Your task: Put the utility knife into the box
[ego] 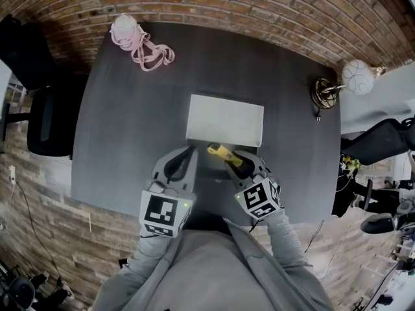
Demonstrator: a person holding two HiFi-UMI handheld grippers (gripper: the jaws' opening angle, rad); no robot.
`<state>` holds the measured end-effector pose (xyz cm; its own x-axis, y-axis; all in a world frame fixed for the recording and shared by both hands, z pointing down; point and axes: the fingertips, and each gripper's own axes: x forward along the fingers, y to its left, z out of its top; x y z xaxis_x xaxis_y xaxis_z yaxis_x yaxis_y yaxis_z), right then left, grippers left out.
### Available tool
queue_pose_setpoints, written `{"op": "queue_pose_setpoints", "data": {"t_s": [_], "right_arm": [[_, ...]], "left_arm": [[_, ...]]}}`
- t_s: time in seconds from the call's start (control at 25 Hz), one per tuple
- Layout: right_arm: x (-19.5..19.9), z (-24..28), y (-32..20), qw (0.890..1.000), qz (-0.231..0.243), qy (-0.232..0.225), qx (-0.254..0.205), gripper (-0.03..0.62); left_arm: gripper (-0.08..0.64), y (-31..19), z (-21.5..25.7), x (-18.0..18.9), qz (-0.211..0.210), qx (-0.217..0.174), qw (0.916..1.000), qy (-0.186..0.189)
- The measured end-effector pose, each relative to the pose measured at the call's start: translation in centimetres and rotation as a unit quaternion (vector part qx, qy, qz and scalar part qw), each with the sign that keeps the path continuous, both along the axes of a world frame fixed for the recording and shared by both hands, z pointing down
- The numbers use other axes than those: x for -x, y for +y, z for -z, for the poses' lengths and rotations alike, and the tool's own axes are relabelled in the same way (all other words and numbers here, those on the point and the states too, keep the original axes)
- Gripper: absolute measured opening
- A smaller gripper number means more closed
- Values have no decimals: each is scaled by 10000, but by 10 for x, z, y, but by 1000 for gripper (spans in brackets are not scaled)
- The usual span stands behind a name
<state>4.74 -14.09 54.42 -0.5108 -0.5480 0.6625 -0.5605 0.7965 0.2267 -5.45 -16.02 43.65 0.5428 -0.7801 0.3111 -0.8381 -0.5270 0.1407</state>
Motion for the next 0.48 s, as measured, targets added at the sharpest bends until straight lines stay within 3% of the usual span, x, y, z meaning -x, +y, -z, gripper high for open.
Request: {"op": "queue_pose_setpoints", "data": {"t_s": [0.48], "right_arm": [[19, -43, 3, 9954, 629, 576, 446, 126]], "left_arm": [[18, 6, -18, 5, 1, 187, 9998, -64]]}}
